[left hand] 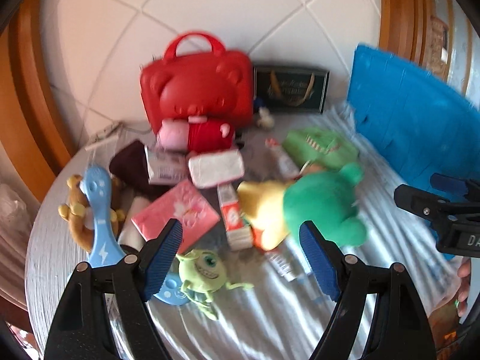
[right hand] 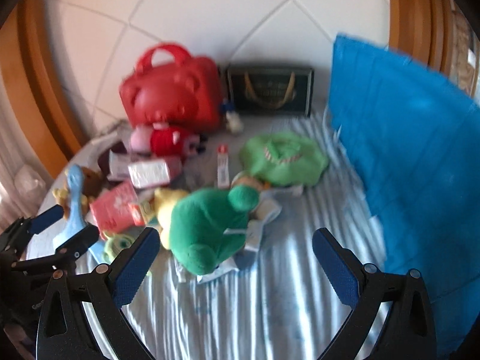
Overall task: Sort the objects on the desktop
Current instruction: 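Return both grippers from the crate to the pile, then grasp the green-yellow duck plush with both grippers together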
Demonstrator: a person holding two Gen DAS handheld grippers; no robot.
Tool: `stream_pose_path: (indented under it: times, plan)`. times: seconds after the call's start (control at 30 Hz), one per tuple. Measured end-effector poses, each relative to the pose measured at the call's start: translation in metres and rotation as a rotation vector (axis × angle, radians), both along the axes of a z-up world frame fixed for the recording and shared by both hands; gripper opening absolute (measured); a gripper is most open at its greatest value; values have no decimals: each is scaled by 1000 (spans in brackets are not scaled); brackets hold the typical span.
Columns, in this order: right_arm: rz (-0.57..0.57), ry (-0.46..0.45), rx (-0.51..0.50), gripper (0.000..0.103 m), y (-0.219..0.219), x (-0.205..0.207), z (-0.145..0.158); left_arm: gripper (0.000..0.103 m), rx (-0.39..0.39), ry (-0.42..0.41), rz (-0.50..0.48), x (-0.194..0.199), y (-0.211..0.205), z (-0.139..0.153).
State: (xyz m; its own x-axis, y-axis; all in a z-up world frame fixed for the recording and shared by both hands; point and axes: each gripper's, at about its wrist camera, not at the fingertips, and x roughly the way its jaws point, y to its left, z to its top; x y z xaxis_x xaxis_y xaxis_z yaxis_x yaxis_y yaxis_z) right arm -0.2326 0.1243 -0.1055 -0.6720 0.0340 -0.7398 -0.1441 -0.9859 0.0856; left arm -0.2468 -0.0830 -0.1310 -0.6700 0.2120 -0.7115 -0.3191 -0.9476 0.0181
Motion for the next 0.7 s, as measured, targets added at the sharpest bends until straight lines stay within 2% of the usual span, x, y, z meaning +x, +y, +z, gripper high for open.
stream_pose_path:
  times: [0.27, 0.3, 0.33, 0.37, 0.47, 0.6, 0.7]
  plan:
    - [50, -120, 5, 103, -29, -45, -57, 80, -44, -81, -102, -30, 8, -49]
    - [52, -137, 1, 100, -29, -49, -63, 80, -43, -93, -113, -33, 11, -53]
    - [44, -157, 0, 87, -26, -53, -69, 80, -41, -104, -128, -37, 15, -57]
    - [32, -172, 3, 80, -22, -55, -74, 80, -41, -111, -139, -39, 18, -60]
    - [-12, -189, -75, 80, 4, -52, -81, 80, -26, -135, -177, -45, 30, -68]
    - [-56, -211, -58, 80, 28, -50, -85, 80, -22, -175, -218, -53, 53, -82]
    - [-48, -229, -94, 81, 37, -48, -88, 80, -19, -197, -247, -57, 68, -89]
